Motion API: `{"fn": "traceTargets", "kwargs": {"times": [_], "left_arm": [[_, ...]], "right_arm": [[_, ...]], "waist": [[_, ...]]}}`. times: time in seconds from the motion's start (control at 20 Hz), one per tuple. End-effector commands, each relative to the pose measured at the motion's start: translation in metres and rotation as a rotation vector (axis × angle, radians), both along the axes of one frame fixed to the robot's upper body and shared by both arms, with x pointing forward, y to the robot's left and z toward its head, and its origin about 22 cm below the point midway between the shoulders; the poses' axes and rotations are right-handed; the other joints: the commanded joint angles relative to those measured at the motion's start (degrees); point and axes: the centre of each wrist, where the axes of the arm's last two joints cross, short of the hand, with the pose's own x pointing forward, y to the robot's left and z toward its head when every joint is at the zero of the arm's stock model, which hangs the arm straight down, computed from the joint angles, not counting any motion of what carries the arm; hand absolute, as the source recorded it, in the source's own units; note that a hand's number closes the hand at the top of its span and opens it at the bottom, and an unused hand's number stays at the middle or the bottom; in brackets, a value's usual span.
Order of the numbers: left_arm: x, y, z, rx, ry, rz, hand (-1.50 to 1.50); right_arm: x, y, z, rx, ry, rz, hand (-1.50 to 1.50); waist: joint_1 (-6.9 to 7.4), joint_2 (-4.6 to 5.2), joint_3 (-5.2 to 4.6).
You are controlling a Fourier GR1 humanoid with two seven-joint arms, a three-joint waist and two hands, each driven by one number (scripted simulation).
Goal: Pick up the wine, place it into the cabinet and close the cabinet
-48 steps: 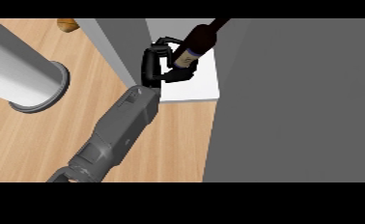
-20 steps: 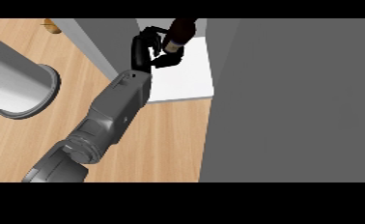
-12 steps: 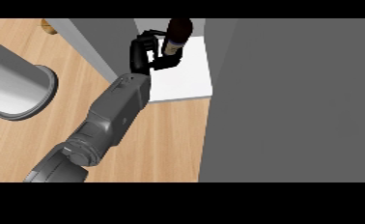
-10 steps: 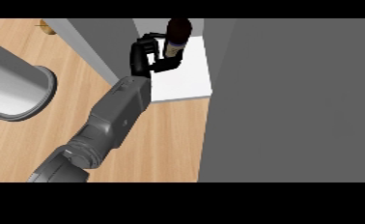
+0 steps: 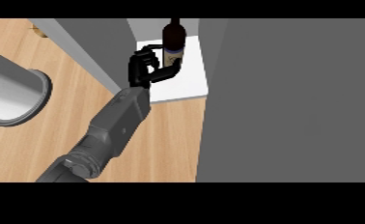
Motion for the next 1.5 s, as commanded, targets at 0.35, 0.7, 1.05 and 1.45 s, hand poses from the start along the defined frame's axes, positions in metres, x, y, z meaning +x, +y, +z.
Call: {"fn": "traceTargets", "kwargs": {"times": [0.35, 0.7, 1.05, 1.45], "left_arm": [[-0.026, 0.015, -0.037, -0.057, 0.052, -0.008, 1.5], [-0.035, 0.019, -0.047, -0.023, 0.057, 0.051, 1.5], [-0.038, 0.019, -0.049, -0.019, 0.041, 0.05, 1.5], [-0.013, 0.001, -0.015, -0.023, 0.02, 0.047, 1.5]], "right_arm": [[0.002, 0.0, -0.003, 0.013, -0.004, 0.048, -1.5], [-0.001, 0.004, -0.005, 0.001, 0.008, 0.086, -1.5], [0.0, 0.004, 0.0, 0.025, -0.003, 0.076, -1.5], [0.0, -0.005, 0.001, 0.023, 0.006, 0.064, -1.5]], "waist": [[-1.86, 0.06, -0.06], [-3.82, 0.01, -0.12], [-3.44, 0.06, -0.16], [-3.5, -0.05, -0.03]]}}
